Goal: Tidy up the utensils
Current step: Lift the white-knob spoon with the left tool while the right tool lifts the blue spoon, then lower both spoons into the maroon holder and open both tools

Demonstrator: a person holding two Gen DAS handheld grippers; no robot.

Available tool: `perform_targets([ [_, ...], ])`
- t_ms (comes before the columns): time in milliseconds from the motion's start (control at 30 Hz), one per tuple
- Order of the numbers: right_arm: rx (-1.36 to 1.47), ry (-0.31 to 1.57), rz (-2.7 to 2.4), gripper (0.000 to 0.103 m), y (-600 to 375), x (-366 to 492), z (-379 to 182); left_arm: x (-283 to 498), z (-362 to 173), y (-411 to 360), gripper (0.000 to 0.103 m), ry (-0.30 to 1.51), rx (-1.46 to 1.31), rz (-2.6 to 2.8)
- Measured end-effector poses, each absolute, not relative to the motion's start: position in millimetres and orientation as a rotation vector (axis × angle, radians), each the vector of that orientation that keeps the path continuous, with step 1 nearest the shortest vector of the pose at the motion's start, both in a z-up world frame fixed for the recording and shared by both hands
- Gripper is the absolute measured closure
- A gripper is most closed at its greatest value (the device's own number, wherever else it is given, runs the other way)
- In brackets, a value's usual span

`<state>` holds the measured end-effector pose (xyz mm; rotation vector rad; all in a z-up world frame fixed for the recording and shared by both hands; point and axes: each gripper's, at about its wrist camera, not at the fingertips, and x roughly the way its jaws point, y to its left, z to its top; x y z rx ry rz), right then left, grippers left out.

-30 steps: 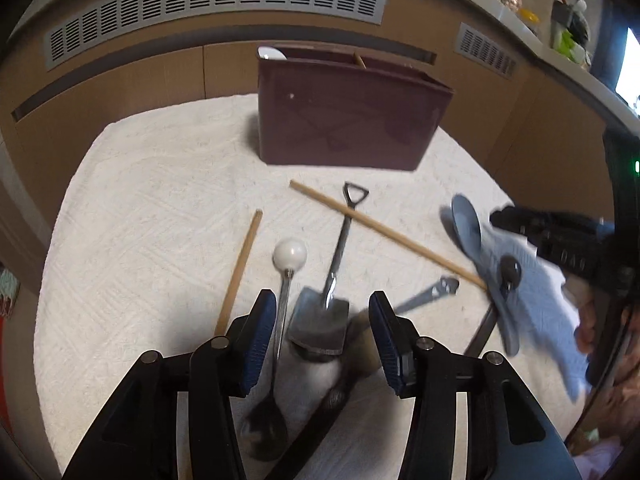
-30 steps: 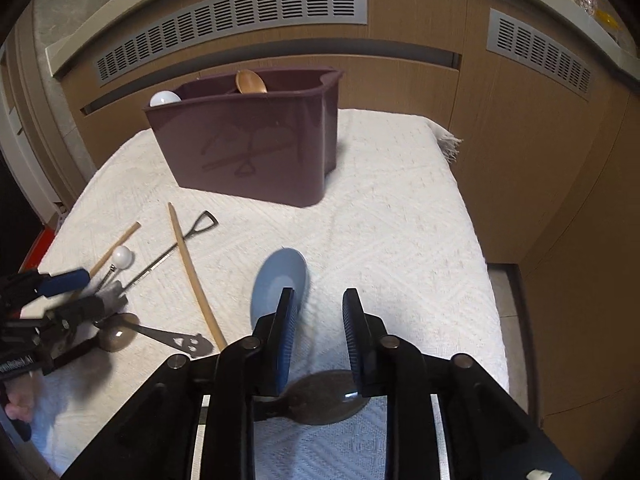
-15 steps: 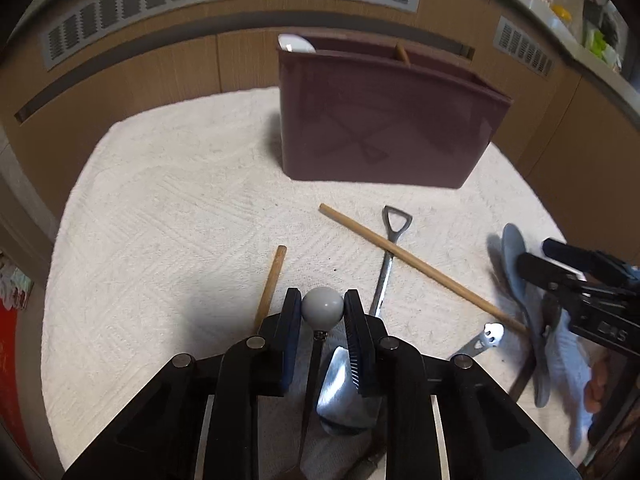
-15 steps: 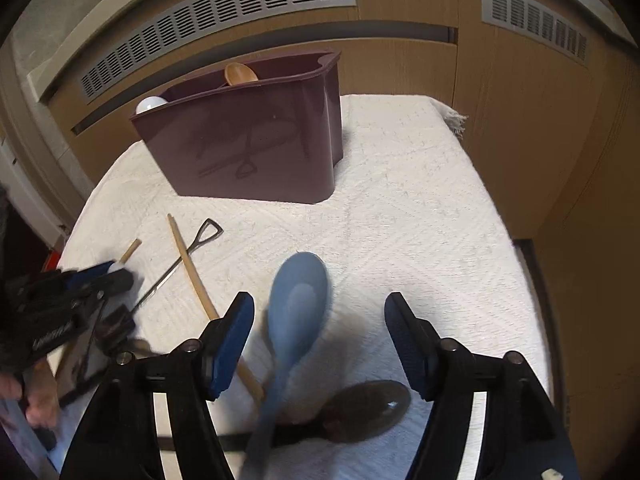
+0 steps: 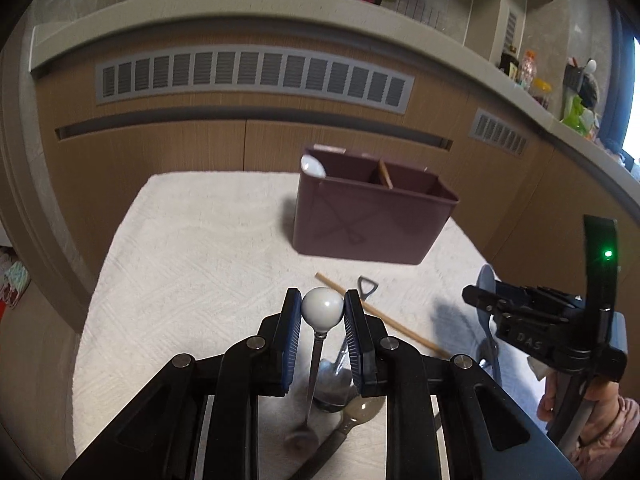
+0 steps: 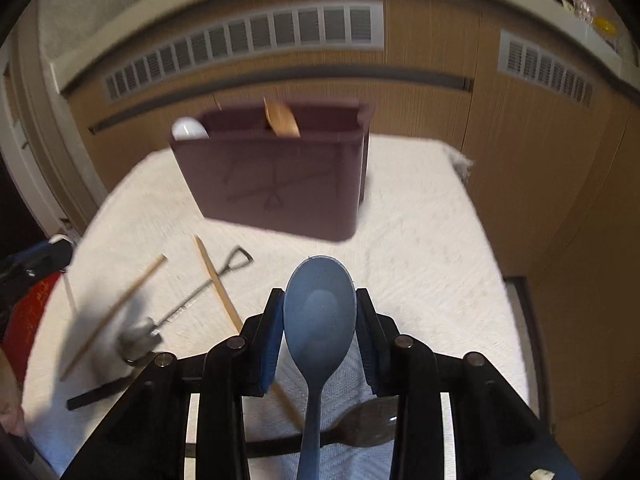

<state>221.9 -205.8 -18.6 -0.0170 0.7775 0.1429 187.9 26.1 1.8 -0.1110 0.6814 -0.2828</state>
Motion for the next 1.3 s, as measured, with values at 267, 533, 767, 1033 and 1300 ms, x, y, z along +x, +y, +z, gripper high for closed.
perform_targets([
  [267,-0.012,0.664,0.167,0.072,-210.8,203.7,22.9,184.2,28.1,15.4,0.081,0.625,-0.115,-0.326],
  [533,-0.01,0.637,0.188,0.072,-209.8,204.6,36.1,186.7,43.7,10.5,0.081,0.596,-0.111,-0.342],
  [767,-0.066,0.449,0.216,0.072,-204.5,216.3,106.0,217.3,117.2,10.1,0.081,0.442,-0.129,-0.415],
  [1033,-0.042,0.326,0.204,0.072,-206.6,280.3,169.1,284.1,166.8,1.8,0.081,0.34,-0.137,-0.458],
  [1300,-0.034,0.377,0.175,0.072,-201.8,334.3,135.5,348.1,130.9,-9.0,0.081,0.426,-0.173,-0.458],
])
